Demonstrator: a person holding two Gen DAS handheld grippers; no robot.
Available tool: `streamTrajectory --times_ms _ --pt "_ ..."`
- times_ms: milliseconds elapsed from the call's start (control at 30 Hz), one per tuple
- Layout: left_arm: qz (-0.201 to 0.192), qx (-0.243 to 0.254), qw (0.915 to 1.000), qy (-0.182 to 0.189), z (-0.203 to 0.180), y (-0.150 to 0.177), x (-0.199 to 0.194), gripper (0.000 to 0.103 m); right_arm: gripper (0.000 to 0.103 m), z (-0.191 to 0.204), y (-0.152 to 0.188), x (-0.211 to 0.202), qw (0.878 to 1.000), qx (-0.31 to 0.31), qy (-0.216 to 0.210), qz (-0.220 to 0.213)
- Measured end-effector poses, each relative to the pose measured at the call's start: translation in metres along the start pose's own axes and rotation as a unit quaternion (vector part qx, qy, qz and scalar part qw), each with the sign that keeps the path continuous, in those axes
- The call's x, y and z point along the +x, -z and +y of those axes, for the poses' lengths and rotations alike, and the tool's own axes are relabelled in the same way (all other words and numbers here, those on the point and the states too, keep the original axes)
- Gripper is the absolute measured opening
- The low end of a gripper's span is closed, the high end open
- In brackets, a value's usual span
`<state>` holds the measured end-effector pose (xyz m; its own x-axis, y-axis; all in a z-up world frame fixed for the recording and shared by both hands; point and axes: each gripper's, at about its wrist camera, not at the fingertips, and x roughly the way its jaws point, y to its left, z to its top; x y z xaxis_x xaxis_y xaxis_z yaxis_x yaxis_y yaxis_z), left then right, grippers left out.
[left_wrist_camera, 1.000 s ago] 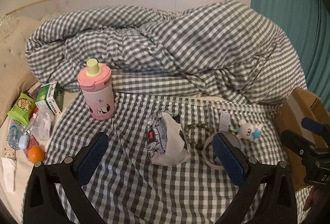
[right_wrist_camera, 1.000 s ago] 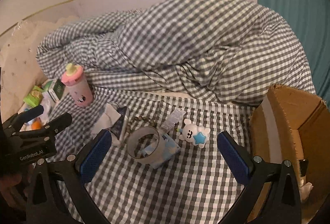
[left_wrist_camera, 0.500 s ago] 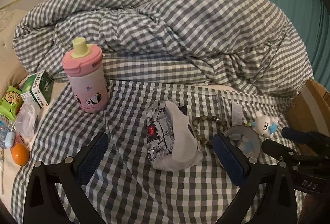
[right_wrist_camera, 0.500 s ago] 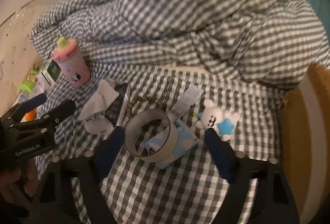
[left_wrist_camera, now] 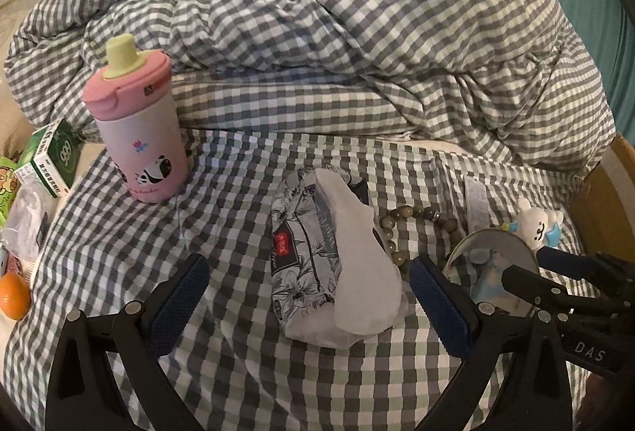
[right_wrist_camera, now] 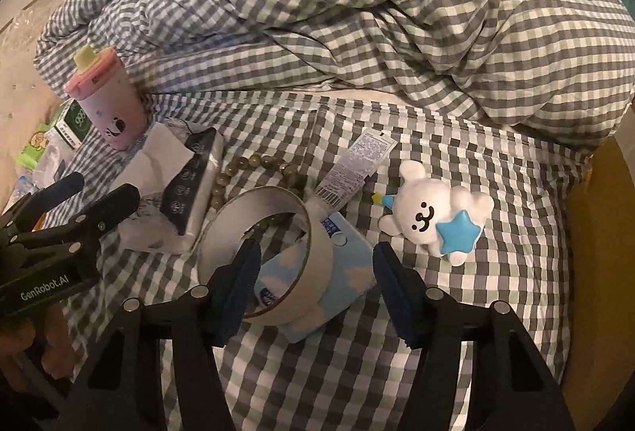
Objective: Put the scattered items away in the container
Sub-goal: 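Grasp the patterned tissue pack with the left gripper while the right gripper grasps the tape roll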
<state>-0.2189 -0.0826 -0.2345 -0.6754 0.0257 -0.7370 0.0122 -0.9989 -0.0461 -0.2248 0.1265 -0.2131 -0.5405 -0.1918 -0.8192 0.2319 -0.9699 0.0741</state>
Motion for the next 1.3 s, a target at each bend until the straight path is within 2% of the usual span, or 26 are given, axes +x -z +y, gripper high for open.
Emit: streamTrajectory --times_ms 300,367,500,567,633,733,767,833,900,933,967,1167,1300 --pt "0.013 0.004 0.9998 -0.015 -0.003 0.004 0.021 0.091 0.059 0.0 0.001 0.015 1.0 -0.005 0.002 0.01" --pt "0.017 0.003 0.9998 -0.014 -0.003 0.005 0.024 0.081 0.059 0.001 0.001 0.017 1.0 -0.008 0.004 0.011" --pt "0.024 0.007 0.9995 -0.021 -0.006 0.008 0.028 0.072 0.059 0.0 0.001 0.019 1.0 -0.016 0.007 0.015" --pt "0.023 0.01 0.9995 -0.022 -0.008 0.008 0.028 0.064 0.054 0.0 0.001 0.019 1.0 -0.018 0.008 0.016" --pt "0.024 0.012 0.9994 -0.021 -0.009 0.008 0.028 0.061 0.044 -0.001 0.0 0.017 1.0 -0.017 0.007 0.015" --pt "0.019 0.015 0.9994 -0.026 -0.009 0.009 0.027 0.058 0.042 -0.001 0.0 0.017 1.0 -0.018 0.008 0.016" --pt "0.018 0.015 0.9994 -0.026 -0.009 0.008 0.027 0.048 0.041 0.0 0.0 0.017 1.0 -0.019 0.009 0.016" --pt "0.018 0.018 0.9993 -0.028 -0.009 0.008 0.026 0.037 0.027 0.001 0.0 0.016 1.0 -0.022 0.008 0.016" --pt "0.015 0.021 0.9993 -0.026 -0.009 0.007 0.024 0.031 0.02 0.002 0.0 0.015 1.0 -0.023 0.007 0.015" --pt "0.014 0.023 0.9994 -0.023 -0.009 0.007 0.022 0.022 0.02 0.002 0.0 0.014 1.0 -0.024 0.006 0.016" --pt "0.015 0.025 0.9993 -0.021 -0.009 0.007 0.021 0.019 0.02 0.003 0.0 0.013 1.0 -0.024 0.004 0.015" --pt "0.009 0.024 0.9994 -0.025 -0.007 0.005 0.014 0.009 0.016 0.004 0.001 0.008 1.0 -0.027 -0.008 0.013" --pt "0.003 0.022 0.9994 -0.025 -0.006 0.005 0.009 0.007 0.014 0.005 0.001 0.003 1.0 -0.028 -0.01 0.007"
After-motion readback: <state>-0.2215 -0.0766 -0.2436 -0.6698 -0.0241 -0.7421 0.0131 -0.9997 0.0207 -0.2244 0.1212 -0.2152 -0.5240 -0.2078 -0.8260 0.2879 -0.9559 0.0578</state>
